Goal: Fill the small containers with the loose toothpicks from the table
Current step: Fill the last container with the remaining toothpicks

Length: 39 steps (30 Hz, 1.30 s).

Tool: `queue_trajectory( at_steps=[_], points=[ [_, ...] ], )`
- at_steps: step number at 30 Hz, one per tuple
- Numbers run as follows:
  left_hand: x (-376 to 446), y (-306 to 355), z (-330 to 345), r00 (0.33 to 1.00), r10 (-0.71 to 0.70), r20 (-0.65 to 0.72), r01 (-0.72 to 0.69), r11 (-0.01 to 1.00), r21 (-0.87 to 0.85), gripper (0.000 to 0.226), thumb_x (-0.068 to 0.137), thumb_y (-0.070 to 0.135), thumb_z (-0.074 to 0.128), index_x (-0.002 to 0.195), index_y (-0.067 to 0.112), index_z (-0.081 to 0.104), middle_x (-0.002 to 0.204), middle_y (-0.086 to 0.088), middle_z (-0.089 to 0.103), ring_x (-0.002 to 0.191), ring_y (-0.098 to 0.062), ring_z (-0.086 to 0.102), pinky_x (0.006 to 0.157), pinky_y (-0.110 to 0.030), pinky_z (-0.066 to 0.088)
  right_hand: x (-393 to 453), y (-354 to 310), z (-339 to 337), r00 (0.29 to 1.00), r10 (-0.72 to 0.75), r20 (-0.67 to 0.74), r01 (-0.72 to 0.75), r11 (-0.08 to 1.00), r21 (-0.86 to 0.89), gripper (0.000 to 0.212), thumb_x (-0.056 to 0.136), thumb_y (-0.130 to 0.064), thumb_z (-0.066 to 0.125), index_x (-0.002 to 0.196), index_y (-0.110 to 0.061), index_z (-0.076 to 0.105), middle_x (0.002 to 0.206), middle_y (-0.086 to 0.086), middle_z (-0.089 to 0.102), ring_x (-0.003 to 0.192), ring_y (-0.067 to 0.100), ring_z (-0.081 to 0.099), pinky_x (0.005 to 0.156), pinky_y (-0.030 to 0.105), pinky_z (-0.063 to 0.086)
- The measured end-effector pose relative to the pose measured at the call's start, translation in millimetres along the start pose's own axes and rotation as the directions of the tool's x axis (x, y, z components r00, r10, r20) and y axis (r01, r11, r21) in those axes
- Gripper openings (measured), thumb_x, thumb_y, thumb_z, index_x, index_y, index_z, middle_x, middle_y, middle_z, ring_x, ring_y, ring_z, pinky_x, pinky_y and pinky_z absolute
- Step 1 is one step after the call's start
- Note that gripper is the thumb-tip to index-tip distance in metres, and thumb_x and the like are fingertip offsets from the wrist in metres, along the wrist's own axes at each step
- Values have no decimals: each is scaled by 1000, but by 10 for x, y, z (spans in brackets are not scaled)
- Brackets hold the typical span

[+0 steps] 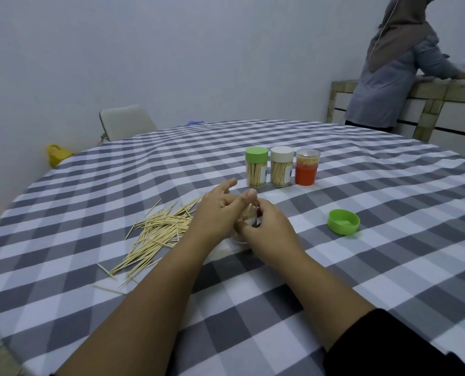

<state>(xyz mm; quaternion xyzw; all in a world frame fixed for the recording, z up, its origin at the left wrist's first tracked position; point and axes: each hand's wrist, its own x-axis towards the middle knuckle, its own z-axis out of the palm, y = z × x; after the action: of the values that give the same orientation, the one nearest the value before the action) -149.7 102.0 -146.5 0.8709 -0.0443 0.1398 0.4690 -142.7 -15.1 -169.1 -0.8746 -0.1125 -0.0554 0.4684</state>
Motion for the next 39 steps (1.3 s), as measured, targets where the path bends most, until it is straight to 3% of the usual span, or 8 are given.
queue_trajectory(
  at_steps=[5,10,14,18,21,27,30,39],
  points=[
    [26,0,-35,999,-30,30,33,994,-105,21,83,34,70,103,28,74,146,11,41,134,-10,37,108,-39,37,-10,-10,10,999,-40,10,39,999,12,48,88,-40,58,132,-26,44,127,-3,52,103,10,49,78,26,45],
    [-42,22,-210,991,-127,33,131,980,-150,27,88,46,59,101,27,73,102,13,67,96,-1,60,69,-14,40,-46,-47,44,996,-35,81,31,998,51,60,85,-45,61,137,-25,41,132,-3,50,110,15,54,89,41,52],
    [-73,-35,-505,991,-133,21,133,991,11,37,92,49,52,112,23,70,104,8,63,97,-7,55,77,-25,39,-91,-80,72,986,-76,145,65,995,81,54,86,-39,64,134,-25,44,127,-4,52,106,12,53,88,37,52],
    [-203,-181,-861,987,-162,23,157,979,132,24,95,34,52,109,24,70,99,8,66,89,-4,59,67,-18,41,-149,-111,99,975,-143,169,127,987,101,44,85,-28,66,126,-27,49,119,-6,56,101,8,54,87,28,49],
    [-304,-315,-1086,976,-182,119,146,955,259,22,92,22,59,110,28,70,105,13,66,91,2,58,82,-20,47,-191,-143,123,967,-159,200,138,984,116,48,85,-23,67,129,-26,49,115,-9,57,99,5,56,81,20,48],
    [-599,-444,-1336,865,-335,373,184,904,385,21,73,37,80,92,41,72,114,15,52,108,-7,47,94,-29,42,-257,-176,139,961,-182,208,158,979,128,46,86,-19,67,127,-27,49,101,-18,56,90,-3,55,70,10,43],
    [-698,-507,-1318,838,-306,451,52,868,493,27,69,43,80,94,47,69,113,19,43,110,-5,38,98,-27,34,-267,-179,137,963,-181,198,157,979,130,46,86,-19,67,127,-26,50,102,-15,59,94,2,57,76,16,46],
    [-748,-706,-1241,990,-103,100,34,846,532,3,78,39,74,80,39,73,97,15,48,105,-11,40,88,-31,37,-230,-139,169,963,-201,181,180,976,124,41,85,-20,68,120,-31,50,101,-15,61,94,5,60,77,20,48]
  ],
)
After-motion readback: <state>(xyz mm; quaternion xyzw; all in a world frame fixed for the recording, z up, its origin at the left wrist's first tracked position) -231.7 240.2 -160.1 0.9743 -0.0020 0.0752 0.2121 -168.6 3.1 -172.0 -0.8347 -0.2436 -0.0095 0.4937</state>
